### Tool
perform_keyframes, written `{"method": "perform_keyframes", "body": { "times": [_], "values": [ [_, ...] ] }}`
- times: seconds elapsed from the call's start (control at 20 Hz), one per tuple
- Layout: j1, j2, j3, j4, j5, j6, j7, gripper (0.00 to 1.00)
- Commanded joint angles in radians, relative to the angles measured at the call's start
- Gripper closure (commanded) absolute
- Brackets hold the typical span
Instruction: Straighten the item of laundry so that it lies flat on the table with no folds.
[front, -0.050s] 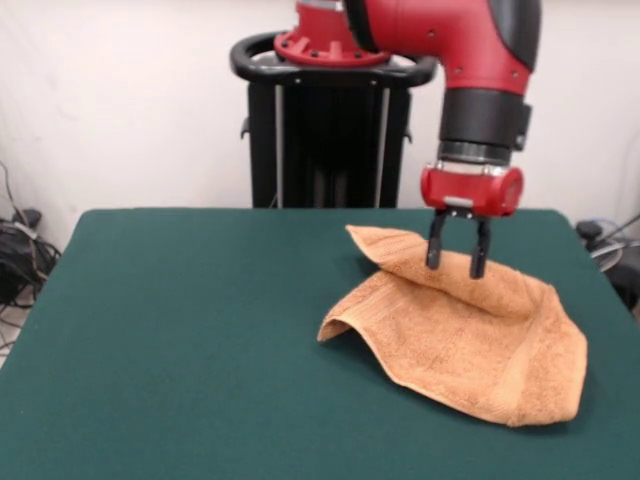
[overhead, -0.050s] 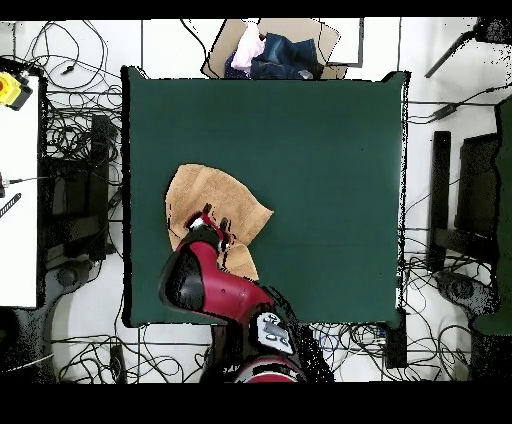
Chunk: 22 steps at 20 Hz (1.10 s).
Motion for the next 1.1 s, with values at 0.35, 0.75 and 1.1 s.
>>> {"method": "perform_keyframes", "body": {
  "times": [0.35,0.75,1.1],
  "values": [
    [-0.212,-0.083,0.022,0.012,-0.247,0.083,0.092,0.0],
    [-0.333,-0.065,0.064,-0.005,-0.392,0.098,0.088,0.0],
    [-0.275,0.047,0.034,-0.065,-0.349,0.018,0.108,0.0]
  ]
}}
